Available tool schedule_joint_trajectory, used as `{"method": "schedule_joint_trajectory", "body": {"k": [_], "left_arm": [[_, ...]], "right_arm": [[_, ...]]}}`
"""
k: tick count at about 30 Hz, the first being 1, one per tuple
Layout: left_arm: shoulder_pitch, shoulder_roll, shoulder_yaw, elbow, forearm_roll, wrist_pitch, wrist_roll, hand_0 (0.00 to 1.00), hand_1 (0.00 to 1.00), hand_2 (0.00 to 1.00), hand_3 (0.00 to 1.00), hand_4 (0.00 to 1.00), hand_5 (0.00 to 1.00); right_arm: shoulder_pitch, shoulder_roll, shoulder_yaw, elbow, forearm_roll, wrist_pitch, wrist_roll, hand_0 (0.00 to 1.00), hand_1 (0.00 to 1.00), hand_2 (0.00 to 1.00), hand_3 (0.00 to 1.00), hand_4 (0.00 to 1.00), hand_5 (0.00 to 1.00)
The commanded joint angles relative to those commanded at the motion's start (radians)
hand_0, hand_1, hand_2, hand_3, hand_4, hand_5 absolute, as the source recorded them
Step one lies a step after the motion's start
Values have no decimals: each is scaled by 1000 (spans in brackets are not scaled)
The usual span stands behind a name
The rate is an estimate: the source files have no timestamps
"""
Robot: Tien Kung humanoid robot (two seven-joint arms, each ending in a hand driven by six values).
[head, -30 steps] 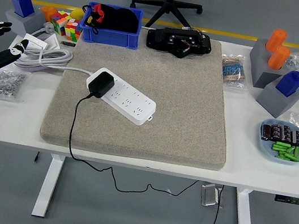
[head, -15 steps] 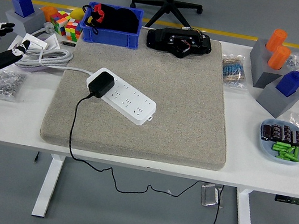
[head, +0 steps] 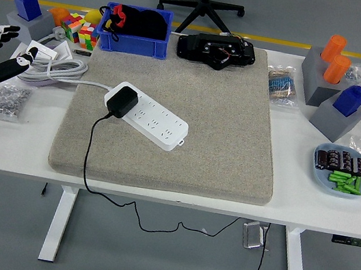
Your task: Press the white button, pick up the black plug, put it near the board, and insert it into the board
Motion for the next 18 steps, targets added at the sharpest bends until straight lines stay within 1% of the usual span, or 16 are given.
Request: {"method": "schedule_joint_trajectory", "body": {"k": [18], "left_arm": [[-4,-3,0,0,-1,-1,2,848,850,796,780,740,322]], "right_arm": [[1,0,1,0,1,0,0,802,702,704,648,719,474]]}}
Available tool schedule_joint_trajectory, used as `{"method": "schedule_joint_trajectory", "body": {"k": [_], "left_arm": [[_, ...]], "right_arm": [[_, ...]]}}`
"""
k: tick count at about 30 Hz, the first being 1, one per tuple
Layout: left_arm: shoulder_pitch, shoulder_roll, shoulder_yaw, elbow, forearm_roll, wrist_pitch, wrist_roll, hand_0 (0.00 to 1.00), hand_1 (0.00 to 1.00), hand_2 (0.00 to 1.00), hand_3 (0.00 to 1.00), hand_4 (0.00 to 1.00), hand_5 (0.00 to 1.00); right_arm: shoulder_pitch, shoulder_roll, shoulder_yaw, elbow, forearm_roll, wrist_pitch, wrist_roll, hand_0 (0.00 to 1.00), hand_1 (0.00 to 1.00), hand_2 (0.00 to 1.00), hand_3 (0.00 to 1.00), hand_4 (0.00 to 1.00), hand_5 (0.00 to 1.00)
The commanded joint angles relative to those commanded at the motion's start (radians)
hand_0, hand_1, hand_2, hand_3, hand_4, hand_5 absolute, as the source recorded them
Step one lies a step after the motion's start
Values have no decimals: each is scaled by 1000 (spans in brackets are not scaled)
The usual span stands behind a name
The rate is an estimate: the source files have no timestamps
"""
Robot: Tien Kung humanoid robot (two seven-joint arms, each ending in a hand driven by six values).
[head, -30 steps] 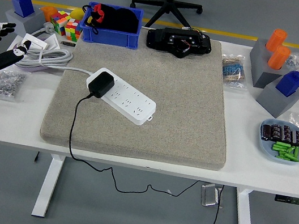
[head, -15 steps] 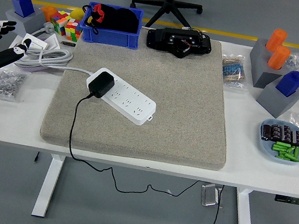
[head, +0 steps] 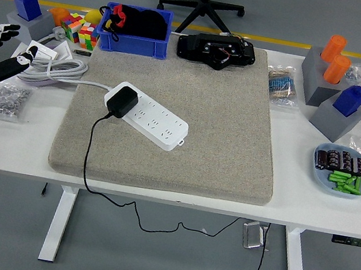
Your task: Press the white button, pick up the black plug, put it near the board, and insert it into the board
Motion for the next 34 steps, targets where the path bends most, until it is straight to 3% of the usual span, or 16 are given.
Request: {"method": "schedule_joint_trajectory", "body": {"k": [34], "left_arm": [[-5,-1,1,0,0,-2,2,849,850,797,777,734,316]], "right_arm": [[-5,-5,-20,1,6,1,-1,801,703,704,648,717,474]]}}
